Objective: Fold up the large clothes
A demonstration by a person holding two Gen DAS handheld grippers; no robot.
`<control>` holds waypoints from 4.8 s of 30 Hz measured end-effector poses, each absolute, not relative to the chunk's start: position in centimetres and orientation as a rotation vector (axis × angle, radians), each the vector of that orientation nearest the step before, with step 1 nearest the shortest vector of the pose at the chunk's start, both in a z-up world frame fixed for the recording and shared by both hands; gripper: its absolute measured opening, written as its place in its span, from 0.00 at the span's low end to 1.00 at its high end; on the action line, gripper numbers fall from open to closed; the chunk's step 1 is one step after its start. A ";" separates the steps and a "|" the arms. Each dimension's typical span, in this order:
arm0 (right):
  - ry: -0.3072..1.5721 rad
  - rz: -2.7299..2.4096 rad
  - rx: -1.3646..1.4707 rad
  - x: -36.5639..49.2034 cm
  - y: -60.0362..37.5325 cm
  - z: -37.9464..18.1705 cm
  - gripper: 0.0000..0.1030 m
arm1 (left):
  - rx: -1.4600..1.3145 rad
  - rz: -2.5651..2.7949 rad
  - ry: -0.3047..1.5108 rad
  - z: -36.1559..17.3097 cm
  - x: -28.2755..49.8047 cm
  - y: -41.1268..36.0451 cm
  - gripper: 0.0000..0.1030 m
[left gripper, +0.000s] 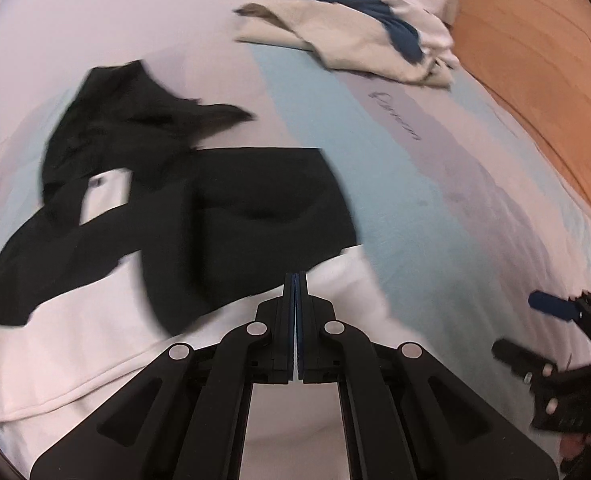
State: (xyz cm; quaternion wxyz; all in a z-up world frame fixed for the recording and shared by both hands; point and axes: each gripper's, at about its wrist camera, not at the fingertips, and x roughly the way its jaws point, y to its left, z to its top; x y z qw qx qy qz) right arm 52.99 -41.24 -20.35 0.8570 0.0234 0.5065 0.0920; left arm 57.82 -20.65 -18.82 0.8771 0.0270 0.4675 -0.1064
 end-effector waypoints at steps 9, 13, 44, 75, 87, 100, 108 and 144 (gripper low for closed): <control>1.011 0.386 -0.005 58.1 -29.5 -17.6 0.75 | 0.007 0.057 0.987 -18.1 56.6 -3.6 0.34; 1.038 0.425 0.007 61.0 -24.5 -18.1 0.75 | 0.001 0.155 0.959 -17.2 55.9 2.8 0.59; 1.066 0.162 -0.066 63.0 -25.9 -16.9 0.05 | -0.039 0.151 1.048 -18.5 55.5 15.0 0.81; 0.960 0.331 -0.325 70.4 -21.2 -15.2 0.88 | -0.038 -0.083 1.021 -17.4 67.4 11.0 0.88; 1.080 0.396 -0.105 86.8 -18.5 -20.4 0.92 | -0.041 -0.161 1.055 -20.0 83.3 7.7 0.88; 1.161 0.397 0.007 96.2 -16.5 -25.3 0.84 | -0.211 -0.179 1.121 -25.1 91.6 9.9 0.78; 1.179 0.327 0.022 96.3 -15.7 -25.6 0.37 | -0.130 -0.112 1.161 -26.2 93.0 9.4 0.41; 0.859 0.357 -0.063 69.9 -21.4 -13.2 0.14 | 0.088 -0.216 0.768 -13.3 69.2 5.7 0.12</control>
